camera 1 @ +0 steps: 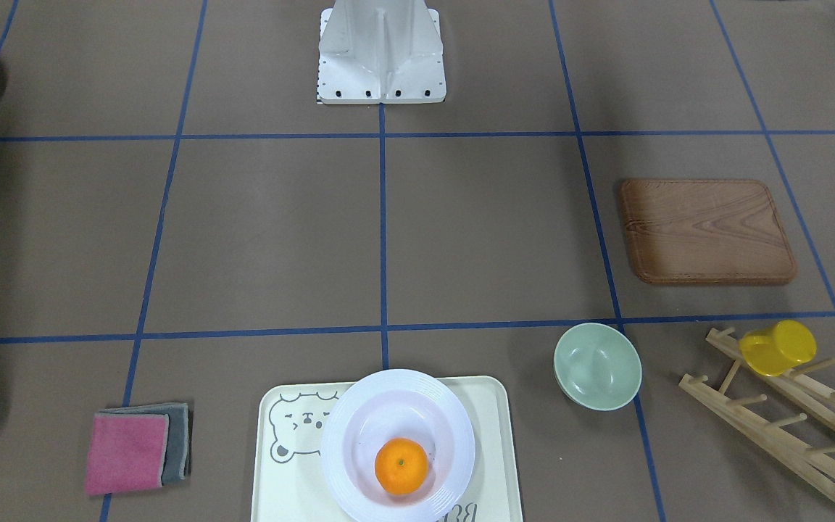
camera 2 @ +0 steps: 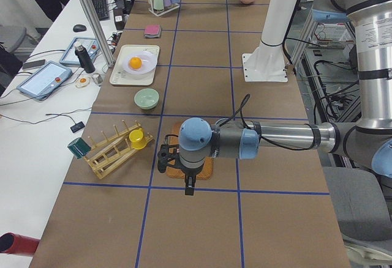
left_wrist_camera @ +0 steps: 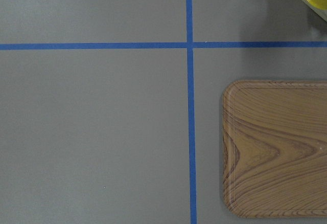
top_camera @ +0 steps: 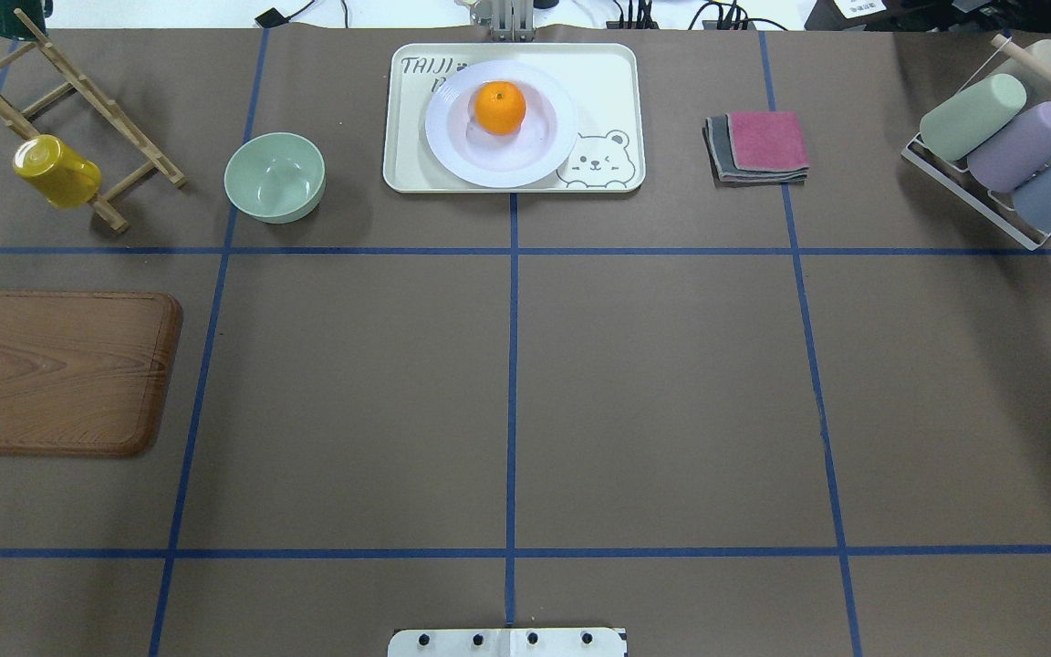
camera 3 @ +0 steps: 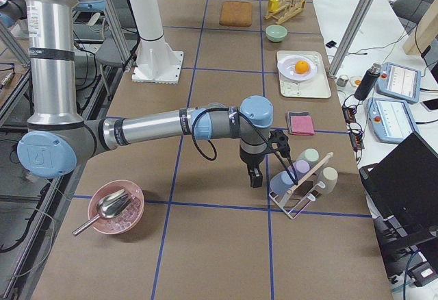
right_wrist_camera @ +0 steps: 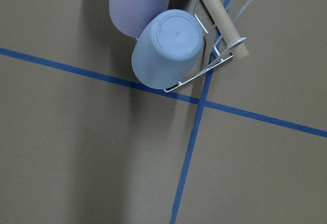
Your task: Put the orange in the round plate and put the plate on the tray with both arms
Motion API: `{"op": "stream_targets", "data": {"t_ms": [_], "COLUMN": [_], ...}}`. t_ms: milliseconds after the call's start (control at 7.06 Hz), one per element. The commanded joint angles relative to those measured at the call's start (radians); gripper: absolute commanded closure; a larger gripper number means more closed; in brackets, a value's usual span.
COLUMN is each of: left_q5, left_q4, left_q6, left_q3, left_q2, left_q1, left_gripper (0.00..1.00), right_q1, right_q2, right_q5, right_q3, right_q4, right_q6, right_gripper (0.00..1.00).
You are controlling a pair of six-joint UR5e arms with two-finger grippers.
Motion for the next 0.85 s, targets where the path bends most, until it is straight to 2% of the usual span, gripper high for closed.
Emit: {"op": "stream_targets", "data": {"t_ms": [0,708], "left_q5": [0.0,0.0], "left_q4": [-0.001,0.0], "left_q6": [0.0,-0.001], "left_q3": [-0.005,-0.024], "left_q2": [0.001,0.001], "left_q1": [0.0,0.001], "left_gripper": [0.01,0.01], "right_q1": [-0.001,-0.001], "right_q2": [0.0,0.001], "right_q5": [0.001,-0.002], "right_q3": [-0.002,-0.002], "right_q4": [0.0,0.001], "right_q6": [0.003,0.011], "right_gripper": [0.0,0.0]}}
